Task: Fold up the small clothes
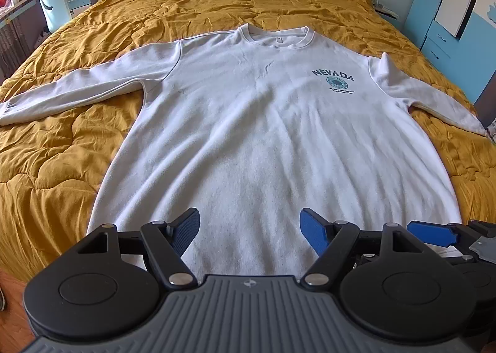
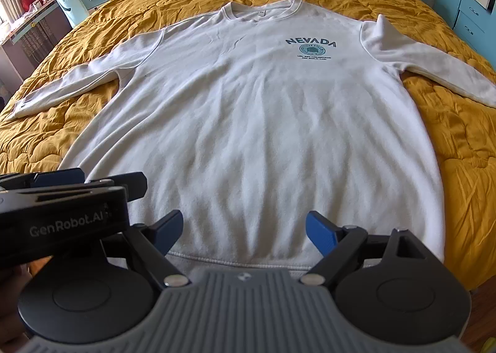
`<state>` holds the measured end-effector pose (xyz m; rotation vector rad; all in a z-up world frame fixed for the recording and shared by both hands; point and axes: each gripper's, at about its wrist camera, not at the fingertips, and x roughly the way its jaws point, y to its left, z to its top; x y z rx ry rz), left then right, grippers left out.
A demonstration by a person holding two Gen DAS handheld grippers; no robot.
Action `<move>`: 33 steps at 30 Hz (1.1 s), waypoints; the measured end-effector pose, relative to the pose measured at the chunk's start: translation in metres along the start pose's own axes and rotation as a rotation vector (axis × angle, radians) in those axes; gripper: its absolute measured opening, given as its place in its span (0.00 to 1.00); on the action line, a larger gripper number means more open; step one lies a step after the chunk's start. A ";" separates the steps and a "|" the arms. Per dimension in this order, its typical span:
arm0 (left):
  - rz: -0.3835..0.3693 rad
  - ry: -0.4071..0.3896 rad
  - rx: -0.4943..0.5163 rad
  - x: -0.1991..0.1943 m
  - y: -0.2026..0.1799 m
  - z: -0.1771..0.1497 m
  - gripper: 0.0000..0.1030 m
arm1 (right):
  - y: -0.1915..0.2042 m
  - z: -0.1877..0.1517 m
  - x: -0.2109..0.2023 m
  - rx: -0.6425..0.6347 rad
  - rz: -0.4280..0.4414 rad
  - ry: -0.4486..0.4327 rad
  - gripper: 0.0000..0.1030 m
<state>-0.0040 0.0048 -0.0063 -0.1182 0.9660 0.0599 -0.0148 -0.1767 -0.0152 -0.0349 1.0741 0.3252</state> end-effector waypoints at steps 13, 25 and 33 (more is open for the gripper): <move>-0.007 0.014 -0.009 0.002 0.001 -0.002 0.84 | 0.002 -0.001 -0.001 -0.012 -0.006 0.006 0.80; -0.013 0.029 -0.016 0.004 0.003 -0.004 0.84 | 0.004 -0.002 0.000 -0.021 -0.012 0.008 0.80; -0.018 0.029 -0.010 0.002 0.002 -0.004 0.84 | 0.005 -0.002 0.000 -0.025 -0.014 0.007 0.80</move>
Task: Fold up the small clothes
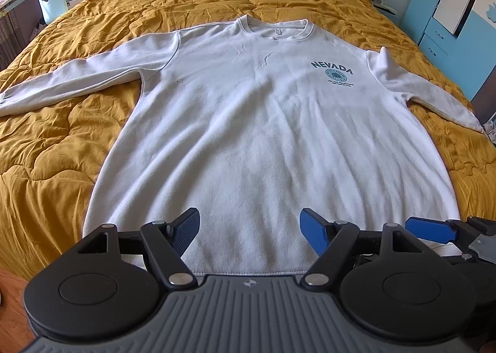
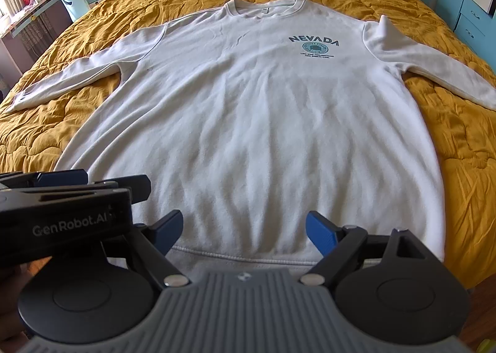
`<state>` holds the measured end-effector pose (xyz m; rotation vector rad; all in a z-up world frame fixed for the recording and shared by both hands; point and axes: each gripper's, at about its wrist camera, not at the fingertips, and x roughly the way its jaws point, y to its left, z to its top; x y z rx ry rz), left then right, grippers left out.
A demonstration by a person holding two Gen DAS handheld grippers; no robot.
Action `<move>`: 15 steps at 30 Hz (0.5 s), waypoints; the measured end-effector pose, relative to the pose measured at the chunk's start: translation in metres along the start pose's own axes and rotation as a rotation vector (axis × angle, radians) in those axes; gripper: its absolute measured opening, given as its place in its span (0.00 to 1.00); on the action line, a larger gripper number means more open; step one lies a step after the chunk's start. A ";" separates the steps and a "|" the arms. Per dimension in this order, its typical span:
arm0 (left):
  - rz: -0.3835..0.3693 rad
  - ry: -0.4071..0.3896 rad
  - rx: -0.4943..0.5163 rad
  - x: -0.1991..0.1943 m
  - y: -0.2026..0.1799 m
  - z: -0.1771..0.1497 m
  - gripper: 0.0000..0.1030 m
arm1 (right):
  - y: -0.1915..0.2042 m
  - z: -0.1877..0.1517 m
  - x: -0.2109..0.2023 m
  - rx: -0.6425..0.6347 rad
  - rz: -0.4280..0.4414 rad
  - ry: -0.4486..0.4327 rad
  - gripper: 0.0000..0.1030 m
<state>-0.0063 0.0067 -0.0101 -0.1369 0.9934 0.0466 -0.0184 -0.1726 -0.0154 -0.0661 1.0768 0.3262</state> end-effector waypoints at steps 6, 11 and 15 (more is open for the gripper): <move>0.002 -0.005 0.003 -0.001 0.000 0.002 0.84 | 0.001 -0.001 -0.002 -0.003 -0.002 -0.005 0.80; 0.004 -0.003 0.009 -0.002 0.000 0.002 0.84 | 0.004 0.000 -0.002 -0.018 -0.006 -0.008 0.80; 0.002 -0.008 0.009 -0.004 0.001 0.002 0.84 | 0.004 0.000 -0.003 -0.021 -0.003 -0.013 0.80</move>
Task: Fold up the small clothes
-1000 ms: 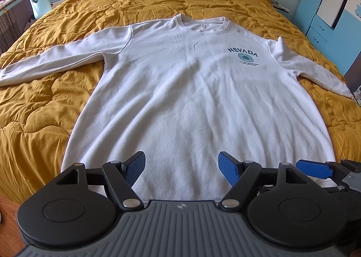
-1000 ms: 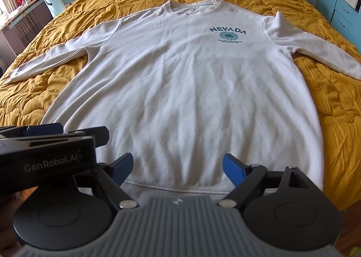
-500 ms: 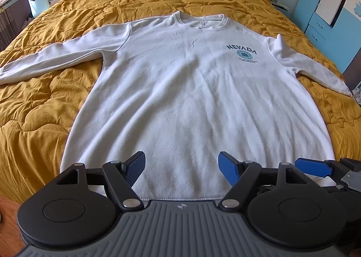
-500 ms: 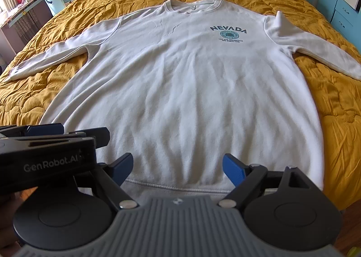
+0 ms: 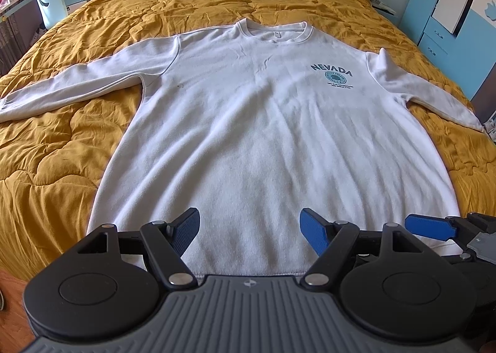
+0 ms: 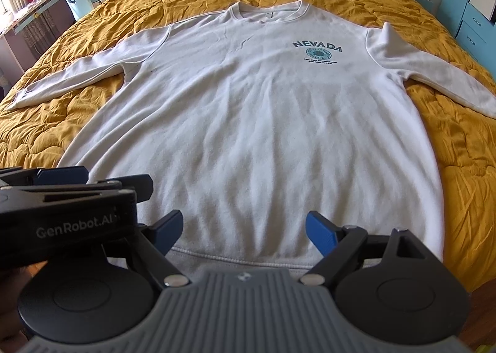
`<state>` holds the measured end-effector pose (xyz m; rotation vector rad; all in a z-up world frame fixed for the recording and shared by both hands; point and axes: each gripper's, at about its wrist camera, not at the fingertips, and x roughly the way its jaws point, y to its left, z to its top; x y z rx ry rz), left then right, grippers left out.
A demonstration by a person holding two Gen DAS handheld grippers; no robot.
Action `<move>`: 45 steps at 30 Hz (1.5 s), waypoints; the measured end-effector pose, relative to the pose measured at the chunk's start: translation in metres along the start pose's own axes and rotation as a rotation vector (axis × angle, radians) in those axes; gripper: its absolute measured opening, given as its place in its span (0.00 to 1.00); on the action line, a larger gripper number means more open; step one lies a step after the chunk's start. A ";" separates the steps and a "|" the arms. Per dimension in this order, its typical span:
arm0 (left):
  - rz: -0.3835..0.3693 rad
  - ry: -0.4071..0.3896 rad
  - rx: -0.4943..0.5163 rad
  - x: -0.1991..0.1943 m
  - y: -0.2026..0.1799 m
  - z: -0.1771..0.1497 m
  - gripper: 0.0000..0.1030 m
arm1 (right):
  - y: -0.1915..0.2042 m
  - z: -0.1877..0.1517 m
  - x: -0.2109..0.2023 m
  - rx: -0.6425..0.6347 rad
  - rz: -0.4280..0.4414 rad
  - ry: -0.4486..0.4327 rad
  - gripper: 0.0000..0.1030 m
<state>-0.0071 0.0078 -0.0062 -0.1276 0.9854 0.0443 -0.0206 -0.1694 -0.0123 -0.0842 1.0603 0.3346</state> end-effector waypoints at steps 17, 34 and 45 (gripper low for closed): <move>-0.018 -0.011 -0.006 -0.001 0.003 0.001 0.83 | -0.001 0.000 -0.001 0.000 -0.009 -0.007 0.80; -0.080 -0.084 -0.049 -0.001 0.028 0.012 0.74 | 0.010 0.011 0.002 -0.023 0.015 -0.056 0.80; -0.022 -0.433 -0.373 -0.026 0.162 0.053 0.85 | -0.004 0.011 0.018 0.036 0.001 -0.014 0.80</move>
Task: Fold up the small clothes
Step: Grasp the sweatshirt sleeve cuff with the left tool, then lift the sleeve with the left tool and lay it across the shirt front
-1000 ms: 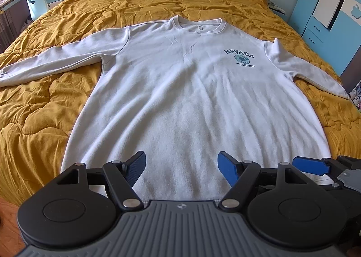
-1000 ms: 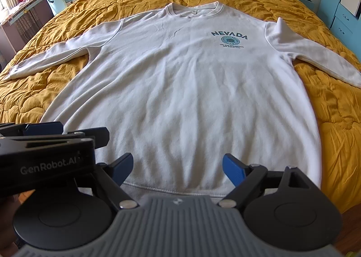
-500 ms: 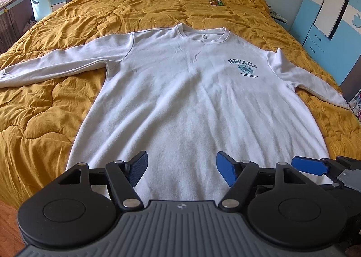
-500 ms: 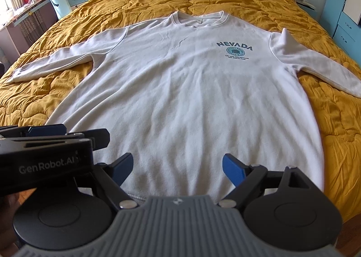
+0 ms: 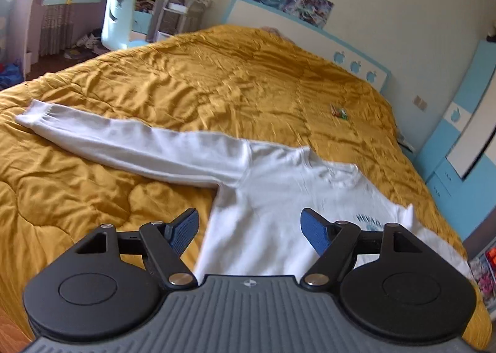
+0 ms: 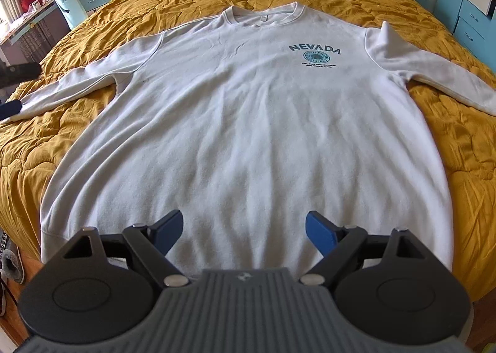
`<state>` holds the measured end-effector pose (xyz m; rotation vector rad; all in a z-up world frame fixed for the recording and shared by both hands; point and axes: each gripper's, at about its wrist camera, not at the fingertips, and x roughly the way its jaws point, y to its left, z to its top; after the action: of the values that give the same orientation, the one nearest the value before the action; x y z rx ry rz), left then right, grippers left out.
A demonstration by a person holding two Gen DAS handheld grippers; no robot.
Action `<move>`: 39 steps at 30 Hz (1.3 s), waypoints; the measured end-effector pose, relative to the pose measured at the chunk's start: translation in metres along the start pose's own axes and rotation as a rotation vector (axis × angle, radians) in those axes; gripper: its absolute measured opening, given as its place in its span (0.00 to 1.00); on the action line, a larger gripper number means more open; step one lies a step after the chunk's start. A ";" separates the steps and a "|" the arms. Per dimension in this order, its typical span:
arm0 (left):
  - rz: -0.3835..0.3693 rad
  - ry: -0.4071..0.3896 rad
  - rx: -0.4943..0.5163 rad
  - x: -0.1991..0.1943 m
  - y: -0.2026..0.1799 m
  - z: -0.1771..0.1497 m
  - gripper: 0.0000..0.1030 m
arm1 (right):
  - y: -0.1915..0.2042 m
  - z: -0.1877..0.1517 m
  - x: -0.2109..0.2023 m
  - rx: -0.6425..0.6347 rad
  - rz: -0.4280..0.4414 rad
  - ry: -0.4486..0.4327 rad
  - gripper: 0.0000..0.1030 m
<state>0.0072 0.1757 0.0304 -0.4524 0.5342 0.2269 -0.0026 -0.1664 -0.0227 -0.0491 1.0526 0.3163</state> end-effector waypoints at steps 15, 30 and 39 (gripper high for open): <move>0.157 -0.158 -0.805 0.086 0.298 0.079 0.79 | 0.004 0.004 0.025 -0.021 -0.057 0.070 0.80; 0.176 -0.075 -0.847 0.143 0.337 0.068 0.15 | 0.020 0.009 0.032 -0.070 -0.126 0.101 0.80; 0.246 -0.195 -0.616 0.121 0.294 0.086 0.09 | 0.002 0.012 0.030 0.008 -0.131 0.069 0.80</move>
<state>0.0519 0.4849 -0.0729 -0.9529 0.3182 0.6736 0.0208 -0.1552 -0.0423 -0.1219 1.1138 0.1930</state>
